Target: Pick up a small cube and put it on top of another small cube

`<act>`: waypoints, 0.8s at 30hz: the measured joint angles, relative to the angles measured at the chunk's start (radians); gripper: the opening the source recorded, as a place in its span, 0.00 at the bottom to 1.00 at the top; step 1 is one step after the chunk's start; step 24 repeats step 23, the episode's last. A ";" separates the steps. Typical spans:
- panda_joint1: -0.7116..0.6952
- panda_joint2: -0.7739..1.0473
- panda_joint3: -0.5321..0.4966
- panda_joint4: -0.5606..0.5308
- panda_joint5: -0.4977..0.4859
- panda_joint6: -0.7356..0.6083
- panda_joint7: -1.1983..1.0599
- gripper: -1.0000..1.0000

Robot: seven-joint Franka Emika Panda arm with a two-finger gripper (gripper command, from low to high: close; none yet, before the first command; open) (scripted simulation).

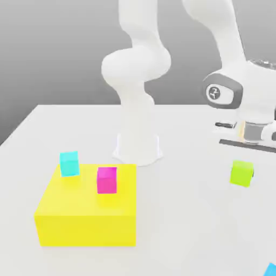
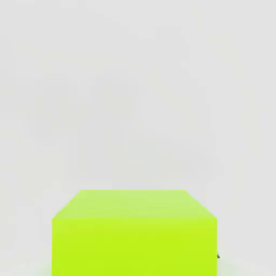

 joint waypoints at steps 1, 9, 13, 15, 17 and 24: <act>-0.029 -0.036 -0.027 -0.005 -0.016 -0.031 -0.024 0.00; -0.305 -0.326 -0.261 -0.041 -0.140 -0.274 -0.219 0.00; -0.449 -0.468 -0.376 -0.060 -0.195 -0.393 -0.323 0.00; -0.489 -0.481 -0.418 -0.075 -0.213 -0.392 -0.354 0.00; -0.492 -0.437 -0.445 -0.095 -0.225 -0.327 -0.362 0.00; -0.487 -0.348 -0.478 -0.128 -0.235 -0.205 -0.367 1.00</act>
